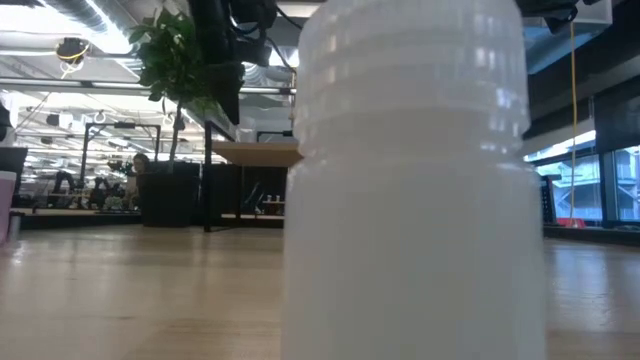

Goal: Pick and place medicine bottles onto shelf by color
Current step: Put the middle left transparent pill bottle on the shelf

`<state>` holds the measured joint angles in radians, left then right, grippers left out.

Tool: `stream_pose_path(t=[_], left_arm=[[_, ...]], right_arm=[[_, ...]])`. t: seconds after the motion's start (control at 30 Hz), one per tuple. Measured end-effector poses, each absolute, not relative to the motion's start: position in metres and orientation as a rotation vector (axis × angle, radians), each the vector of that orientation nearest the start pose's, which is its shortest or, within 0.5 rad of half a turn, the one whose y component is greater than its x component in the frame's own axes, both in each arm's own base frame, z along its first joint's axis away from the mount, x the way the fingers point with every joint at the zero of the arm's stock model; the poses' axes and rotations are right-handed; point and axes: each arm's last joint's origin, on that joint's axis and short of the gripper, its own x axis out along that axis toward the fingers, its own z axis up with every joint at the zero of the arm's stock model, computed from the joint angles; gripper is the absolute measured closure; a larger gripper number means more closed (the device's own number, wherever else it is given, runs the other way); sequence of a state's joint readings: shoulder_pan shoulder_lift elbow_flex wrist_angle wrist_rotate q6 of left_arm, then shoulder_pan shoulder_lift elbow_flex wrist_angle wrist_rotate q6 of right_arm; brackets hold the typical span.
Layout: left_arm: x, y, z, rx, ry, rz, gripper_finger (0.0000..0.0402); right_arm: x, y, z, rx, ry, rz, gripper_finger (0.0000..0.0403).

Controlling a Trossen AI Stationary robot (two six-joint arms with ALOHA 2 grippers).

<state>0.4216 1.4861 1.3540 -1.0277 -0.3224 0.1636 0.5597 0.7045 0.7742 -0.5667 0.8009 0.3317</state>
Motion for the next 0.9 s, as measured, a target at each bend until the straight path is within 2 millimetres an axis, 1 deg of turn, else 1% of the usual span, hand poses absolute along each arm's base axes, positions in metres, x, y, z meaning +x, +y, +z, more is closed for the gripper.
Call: stream_pose_path(t=[0.1, 0.2, 0.33, 0.43, 0.5, 0.57, 0.67, 0.83, 0.9], left_arm=[[0.262, 0.118, 0.307, 0.107, 1.223, 0.550, 0.0401], [0.269, 0.110, 0.309, 0.114, 1.168, 0.628, 0.0401], [0.271, 0.104, 0.310, 0.041, 1.123, 0.709, 0.0401], [0.272, 0.098, 0.310, -0.026, 1.069, 0.828, 0.0401], [0.270, 0.100, 0.310, -0.088, 1.034, 0.919, 0.0401], [0.270, 0.102, 0.310, -0.133, 1.007, 0.957, 0.0401], [0.270, 0.106, 0.309, -0.159, 1.001, 0.967, 0.0401], [0.266, 0.125, 0.305, -0.233, 1.028, 0.951, 0.0401], [0.266, 0.130, 0.300, -0.230, 1.059, 0.937, 0.0401]], right_arm=[[0.127, 0.055, 0.309, 0.013, 0.342, -0.296, 0.0379], [0.127, 0.055, 0.309, 0.013, 0.342, -0.296, 0.0379], [0.127, 0.055, 0.309, 0.012, 0.342, -0.296, 0.0379], [0.127, 0.055, 0.309, 0.012, 0.342, -0.297, 0.0379], [0.127, 0.055, 0.309, 0.012, 0.342, -0.296, 0.0379], [0.127, 0.055, 0.309, 0.012, 0.342, -0.296, 0.0379], [0.127, 0.055, 0.309, 0.012, 0.342, -0.297, 0.0379], [0.127, 0.055, 0.309, 0.012, 0.342, -0.297, 0.0379], [0.127, 0.055, 0.309, 0.012, 0.342, -0.296, 0.0379]])
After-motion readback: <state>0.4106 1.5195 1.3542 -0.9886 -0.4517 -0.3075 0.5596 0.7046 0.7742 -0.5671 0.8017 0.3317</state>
